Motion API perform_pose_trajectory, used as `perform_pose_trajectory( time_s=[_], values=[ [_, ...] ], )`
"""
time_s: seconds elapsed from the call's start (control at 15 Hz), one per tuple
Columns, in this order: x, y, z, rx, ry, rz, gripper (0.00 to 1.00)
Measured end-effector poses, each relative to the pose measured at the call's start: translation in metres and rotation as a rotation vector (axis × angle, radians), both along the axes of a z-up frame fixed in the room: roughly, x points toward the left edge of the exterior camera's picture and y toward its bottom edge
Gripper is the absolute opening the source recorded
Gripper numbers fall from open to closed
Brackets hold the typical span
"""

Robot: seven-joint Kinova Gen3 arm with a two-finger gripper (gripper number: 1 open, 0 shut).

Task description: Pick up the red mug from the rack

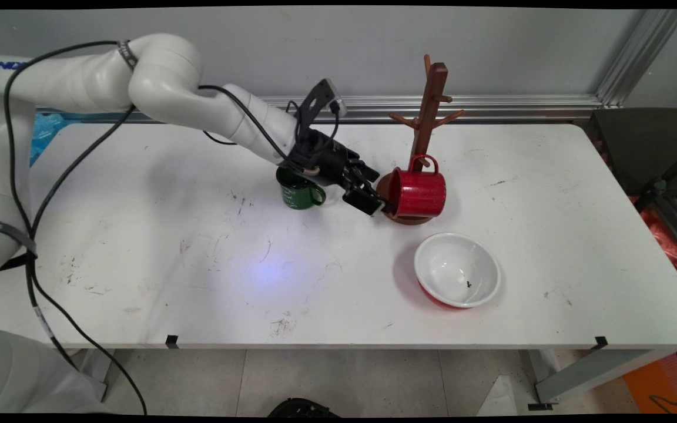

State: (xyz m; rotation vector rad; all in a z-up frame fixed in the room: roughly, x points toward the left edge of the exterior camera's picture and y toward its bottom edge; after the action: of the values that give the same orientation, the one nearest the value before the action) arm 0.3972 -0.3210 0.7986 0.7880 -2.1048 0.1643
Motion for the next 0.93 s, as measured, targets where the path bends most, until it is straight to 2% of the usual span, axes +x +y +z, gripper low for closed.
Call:
perform_pose_trajectory(
  time_s=[0.93],
  values=[
    [-0.023, -0.016, -0.030, 0.016, 0.036, 0.068, 1.00]
  ],
)
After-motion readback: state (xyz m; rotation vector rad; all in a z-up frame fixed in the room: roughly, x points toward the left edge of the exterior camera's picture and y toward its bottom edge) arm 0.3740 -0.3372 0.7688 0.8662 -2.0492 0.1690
